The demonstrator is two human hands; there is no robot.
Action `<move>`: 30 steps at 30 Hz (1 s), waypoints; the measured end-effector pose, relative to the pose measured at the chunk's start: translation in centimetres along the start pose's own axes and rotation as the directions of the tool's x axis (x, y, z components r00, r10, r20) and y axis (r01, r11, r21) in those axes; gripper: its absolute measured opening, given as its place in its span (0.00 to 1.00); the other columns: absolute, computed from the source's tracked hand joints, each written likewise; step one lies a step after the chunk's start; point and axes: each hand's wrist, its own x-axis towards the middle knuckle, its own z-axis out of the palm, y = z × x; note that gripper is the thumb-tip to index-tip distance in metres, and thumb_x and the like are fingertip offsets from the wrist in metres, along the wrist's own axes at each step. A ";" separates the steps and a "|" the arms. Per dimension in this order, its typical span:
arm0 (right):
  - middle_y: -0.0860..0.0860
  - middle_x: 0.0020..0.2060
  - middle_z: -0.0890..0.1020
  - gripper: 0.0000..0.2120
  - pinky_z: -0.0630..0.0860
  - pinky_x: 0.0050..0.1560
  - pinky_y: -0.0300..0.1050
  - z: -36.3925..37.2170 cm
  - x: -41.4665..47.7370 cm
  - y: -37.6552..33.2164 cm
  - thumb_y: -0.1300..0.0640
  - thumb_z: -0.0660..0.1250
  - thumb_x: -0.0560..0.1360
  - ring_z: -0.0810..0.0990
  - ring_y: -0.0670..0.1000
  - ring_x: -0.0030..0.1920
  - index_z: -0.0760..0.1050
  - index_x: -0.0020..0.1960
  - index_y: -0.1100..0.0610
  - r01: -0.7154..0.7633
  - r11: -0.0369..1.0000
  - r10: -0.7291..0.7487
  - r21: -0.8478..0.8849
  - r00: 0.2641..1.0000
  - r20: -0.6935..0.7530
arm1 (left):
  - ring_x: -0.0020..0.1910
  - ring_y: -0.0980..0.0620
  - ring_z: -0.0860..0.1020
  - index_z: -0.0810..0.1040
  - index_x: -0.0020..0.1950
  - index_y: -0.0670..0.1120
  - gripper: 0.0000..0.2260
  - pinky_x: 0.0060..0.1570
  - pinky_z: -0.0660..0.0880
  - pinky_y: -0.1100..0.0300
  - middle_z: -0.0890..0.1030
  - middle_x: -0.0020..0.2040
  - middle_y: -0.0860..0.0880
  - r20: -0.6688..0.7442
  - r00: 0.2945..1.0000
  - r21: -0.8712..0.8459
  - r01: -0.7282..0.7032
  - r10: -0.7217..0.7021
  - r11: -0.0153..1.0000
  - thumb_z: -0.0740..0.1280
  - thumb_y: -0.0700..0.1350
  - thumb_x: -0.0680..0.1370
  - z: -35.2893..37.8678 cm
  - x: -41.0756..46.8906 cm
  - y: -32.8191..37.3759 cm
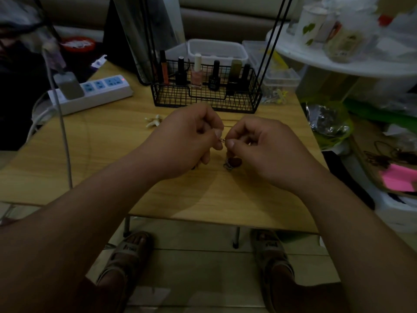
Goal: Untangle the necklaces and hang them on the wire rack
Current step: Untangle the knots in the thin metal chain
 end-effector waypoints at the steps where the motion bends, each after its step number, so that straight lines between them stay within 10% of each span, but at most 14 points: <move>1: 0.44 0.40 0.85 0.01 0.72 0.34 0.30 0.0 0.0 0.1 0.53 0.72 0.79 0.83 0.39 0.39 0.81 0.49 0.48 0.013 0.999 -0.013 -0.032 1.000 0.003 | 0.31 0.51 0.82 0.77 0.55 0.50 0.03 0.31 0.80 0.49 0.86 0.41 0.52 -0.001 1.000 0.007 -0.014 0.014 1.000 0.67 0.43 0.84 0.0 0.0 0.0; 13: 0.45 0.42 0.83 0.04 0.72 0.33 0.33 -0.4 0.3 0.3 0.55 0.74 0.78 0.80 0.39 0.35 0.79 0.48 0.48 0.012 1.000 -0.012 0.025 1.000 -0.028 | 0.48 0.58 0.79 0.77 0.59 0.55 0.14 0.41 0.77 0.65 0.77 0.56 0.56 -0.045 0.992 0.157 -0.113 0.121 0.981 0.69 0.38 0.79 -0.1 -0.1 -0.2; 23: 0.46 0.41 0.82 0.06 0.71 0.29 0.32 -0.2 0.1 0.0 0.56 0.76 0.76 0.79 0.39 0.30 0.78 0.47 0.52 0.001 0.998 0.001 0.062 1.000 -0.031 | 0.42 0.70 0.71 0.78 0.54 0.50 0.07 0.39 0.65 0.76 0.73 0.44 0.60 -0.028 0.965 0.354 -0.235 0.262 0.905 0.73 0.43 0.79 0.7 -0.3 -0.3; 30: 0.51 0.36 0.83 0.07 0.81 0.37 0.58 -0.3 0.1 -0.1 0.58 0.76 0.76 0.84 0.55 0.35 0.78 0.48 0.54 0.002 0.994 -0.001 0.110 1.000 -0.005 | 0.38 0.66 0.72 0.77 0.52 0.50 0.05 0.34 0.65 0.74 0.75 0.41 0.60 -0.027 0.966 0.290 -0.238 0.257 0.927 0.71 0.43 0.80 0.8 -0.3 -0.3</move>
